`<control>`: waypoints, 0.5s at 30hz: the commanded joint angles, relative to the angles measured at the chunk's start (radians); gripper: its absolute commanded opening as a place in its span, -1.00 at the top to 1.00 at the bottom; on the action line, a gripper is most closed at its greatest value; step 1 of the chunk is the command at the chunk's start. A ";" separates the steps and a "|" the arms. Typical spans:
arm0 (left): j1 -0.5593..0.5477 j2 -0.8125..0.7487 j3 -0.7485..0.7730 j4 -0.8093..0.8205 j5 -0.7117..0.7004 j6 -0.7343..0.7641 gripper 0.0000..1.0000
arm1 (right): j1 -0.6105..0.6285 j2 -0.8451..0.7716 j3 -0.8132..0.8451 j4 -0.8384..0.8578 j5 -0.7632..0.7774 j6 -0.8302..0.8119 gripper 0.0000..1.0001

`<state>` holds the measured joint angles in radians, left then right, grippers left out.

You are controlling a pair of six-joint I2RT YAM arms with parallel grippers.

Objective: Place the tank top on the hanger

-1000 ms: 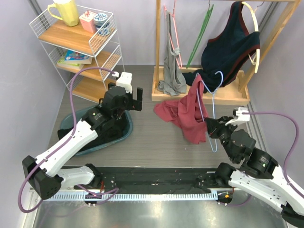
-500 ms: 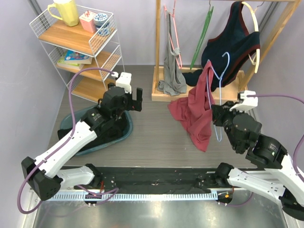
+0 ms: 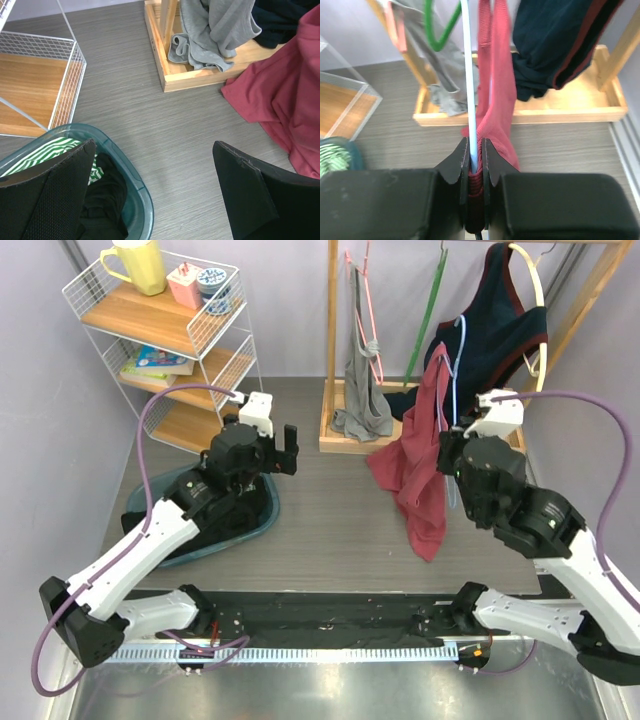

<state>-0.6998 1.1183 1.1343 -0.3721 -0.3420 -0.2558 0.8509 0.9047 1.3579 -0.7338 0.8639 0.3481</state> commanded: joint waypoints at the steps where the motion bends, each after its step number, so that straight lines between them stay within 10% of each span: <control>1: 0.003 -0.035 -0.002 0.024 0.011 -0.011 -0.99 | -0.189 0.040 0.029 0.092 -0.235 -0.035 0.98; 6: 0.003 -0.052 -0.010 0.029 -0.005 -0.002 -1.00 | -0.458 0.063 0.003 0.184 -0.451 -0.057 0.98; 15: 0.003 -0.052 -0.010 0.029 -0.002 0.000 -0.99 | -0.567 0.149 0.095 0.269 -0.529 -0.127 0.98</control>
<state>-0.6998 1.0851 1.1271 -0.3717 -0.3401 -0.2554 0.3294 1.0401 1.3556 -0.6075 0.4061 0.2718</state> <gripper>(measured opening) 0.996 0.137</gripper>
